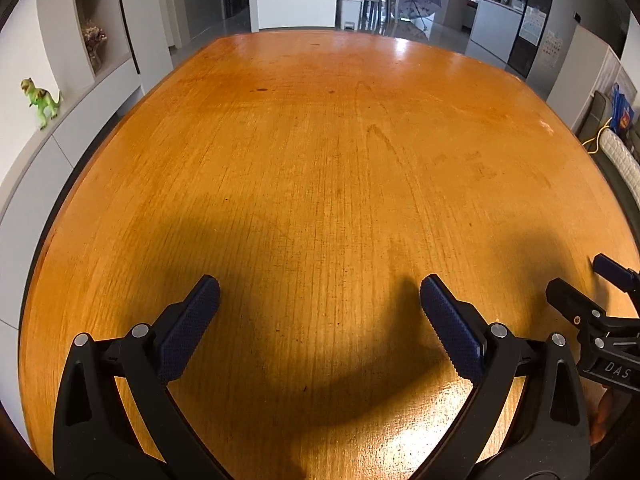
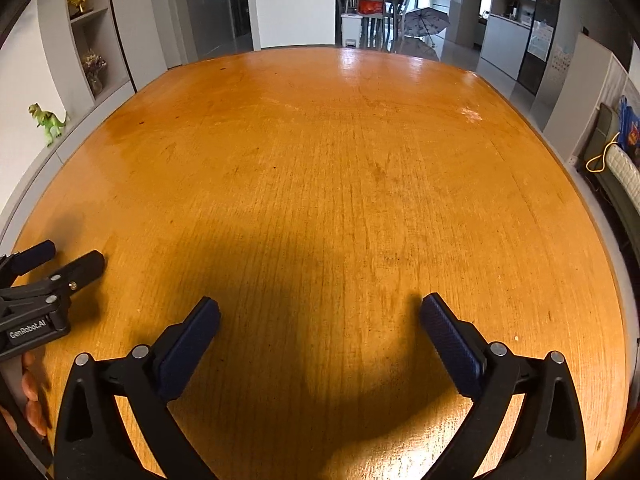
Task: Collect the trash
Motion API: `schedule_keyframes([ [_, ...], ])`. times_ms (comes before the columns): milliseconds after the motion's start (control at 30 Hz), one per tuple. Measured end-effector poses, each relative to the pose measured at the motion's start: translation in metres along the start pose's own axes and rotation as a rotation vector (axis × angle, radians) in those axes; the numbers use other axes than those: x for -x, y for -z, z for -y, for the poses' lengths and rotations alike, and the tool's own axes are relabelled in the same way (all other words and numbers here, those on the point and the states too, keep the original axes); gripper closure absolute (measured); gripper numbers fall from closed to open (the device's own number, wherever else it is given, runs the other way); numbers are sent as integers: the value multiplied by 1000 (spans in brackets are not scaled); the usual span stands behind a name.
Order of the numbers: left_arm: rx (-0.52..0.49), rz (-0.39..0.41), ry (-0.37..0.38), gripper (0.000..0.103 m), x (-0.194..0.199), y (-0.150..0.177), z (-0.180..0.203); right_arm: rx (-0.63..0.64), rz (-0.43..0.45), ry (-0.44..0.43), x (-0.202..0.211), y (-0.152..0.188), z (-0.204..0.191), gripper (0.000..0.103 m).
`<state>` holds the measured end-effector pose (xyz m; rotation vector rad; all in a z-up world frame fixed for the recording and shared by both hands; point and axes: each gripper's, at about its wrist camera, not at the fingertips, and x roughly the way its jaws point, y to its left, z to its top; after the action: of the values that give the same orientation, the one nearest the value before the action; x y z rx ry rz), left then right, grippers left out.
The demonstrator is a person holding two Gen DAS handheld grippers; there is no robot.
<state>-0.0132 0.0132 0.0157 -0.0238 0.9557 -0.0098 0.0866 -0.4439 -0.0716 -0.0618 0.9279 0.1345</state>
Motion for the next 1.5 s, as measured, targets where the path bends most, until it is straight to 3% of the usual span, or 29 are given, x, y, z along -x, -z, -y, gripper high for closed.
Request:
schedule_keyframes([
  [1500,-15,-8,-19,6,-2,-2,3,3,-1,-3,-3,0,3,2],
])
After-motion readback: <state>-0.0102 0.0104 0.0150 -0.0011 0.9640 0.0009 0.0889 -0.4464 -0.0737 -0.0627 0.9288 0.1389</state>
